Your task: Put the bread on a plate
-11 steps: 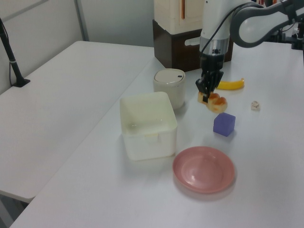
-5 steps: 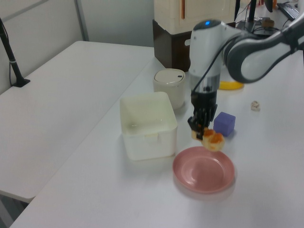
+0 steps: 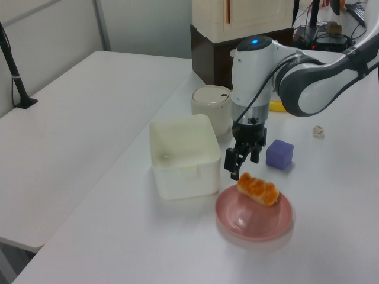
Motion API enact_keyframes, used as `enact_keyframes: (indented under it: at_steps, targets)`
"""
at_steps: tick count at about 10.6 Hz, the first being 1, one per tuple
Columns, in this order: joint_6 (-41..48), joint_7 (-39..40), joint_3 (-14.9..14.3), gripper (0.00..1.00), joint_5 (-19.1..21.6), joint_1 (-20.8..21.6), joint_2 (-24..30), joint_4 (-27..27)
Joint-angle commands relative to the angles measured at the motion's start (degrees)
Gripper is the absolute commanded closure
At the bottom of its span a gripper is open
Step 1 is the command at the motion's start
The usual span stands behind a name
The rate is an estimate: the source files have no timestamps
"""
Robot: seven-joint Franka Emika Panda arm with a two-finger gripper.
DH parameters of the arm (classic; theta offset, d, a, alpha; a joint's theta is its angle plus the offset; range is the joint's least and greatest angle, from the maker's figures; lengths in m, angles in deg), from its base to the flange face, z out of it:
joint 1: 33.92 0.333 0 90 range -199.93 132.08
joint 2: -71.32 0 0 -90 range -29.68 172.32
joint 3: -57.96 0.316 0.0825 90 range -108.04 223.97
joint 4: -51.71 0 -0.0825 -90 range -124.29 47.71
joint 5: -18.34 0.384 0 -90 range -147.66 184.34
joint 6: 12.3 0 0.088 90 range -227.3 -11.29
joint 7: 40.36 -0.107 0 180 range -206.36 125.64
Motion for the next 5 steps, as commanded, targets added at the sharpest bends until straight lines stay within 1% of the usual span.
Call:
enact_keyframes:
  at_steps: [1,2,3,5]
  targets:
    - [1.37,-1.49,-0.8,0.0,-2.17,0.78,1.9,-0.26]
    - [2.6,-0.96,-1.23,0.0,-2.17,0.17,2.61,-0.26]
    - [5.74,1.74,-1.41,0.0,-2.09,-0.79,4.7,-0.34]
    - [15.66,13.14,-1.42,0.0,-1.65,-6.05,7.7,-0.26]
